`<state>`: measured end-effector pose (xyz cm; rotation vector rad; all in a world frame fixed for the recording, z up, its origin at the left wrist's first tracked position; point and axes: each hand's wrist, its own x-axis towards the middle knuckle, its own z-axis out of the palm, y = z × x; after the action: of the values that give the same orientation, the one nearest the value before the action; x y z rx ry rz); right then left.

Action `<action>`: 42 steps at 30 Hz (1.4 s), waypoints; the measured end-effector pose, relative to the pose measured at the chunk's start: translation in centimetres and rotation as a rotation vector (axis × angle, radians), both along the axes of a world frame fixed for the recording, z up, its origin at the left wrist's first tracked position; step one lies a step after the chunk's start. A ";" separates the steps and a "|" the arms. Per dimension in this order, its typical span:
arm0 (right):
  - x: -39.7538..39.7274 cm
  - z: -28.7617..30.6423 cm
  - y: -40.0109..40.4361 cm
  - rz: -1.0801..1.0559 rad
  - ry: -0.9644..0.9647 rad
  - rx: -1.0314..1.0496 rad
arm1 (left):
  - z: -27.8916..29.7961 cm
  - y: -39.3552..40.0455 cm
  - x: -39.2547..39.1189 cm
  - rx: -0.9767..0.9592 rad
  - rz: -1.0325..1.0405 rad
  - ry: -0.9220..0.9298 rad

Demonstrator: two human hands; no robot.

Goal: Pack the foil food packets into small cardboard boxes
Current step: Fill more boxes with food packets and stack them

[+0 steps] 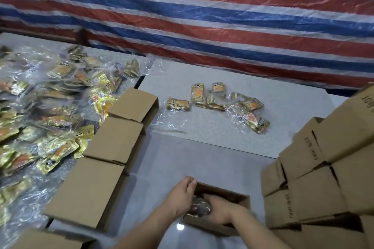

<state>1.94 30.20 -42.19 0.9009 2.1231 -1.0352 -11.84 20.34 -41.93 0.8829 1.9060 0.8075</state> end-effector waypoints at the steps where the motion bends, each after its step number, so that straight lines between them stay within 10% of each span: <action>1: 0.4 0.4 0.1 -0.056 0.035 -0.044 | 0.0 0.0 0.0 0.011 -0.003 0.007; 6: 1.5 1.6 0.2 -0.105 0.114 0.095 | -0.3 -0.2 0.0 0.047 -0.013 -0.010; 12: -0.4 0.8 -1.5 -0.142 -0.251 -0.137 | -1.3 -0.3 0.0 0.048 -0.012 -0.012; 23: 2.1 3.5 -0.9 -0.335 0.121 0.118 | -1.1 -0.4 -0.5 0.035 -0.061 0.004; 37: 1.6 3.4 -1.5 -0.279 -0.085 0.058 | -0.2 0.1 0.0 0.007 -0.055 0.030; 42: 5.1 4.9 -1.8 -0.386 0.137 0.613 | -0.1 0.1 0.6 0.044 -0.034 0.032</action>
<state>7.03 28.39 -37.31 1.6188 2.4923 -0.6207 -11.28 20.47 -41.98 0.9573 1.9022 0.8224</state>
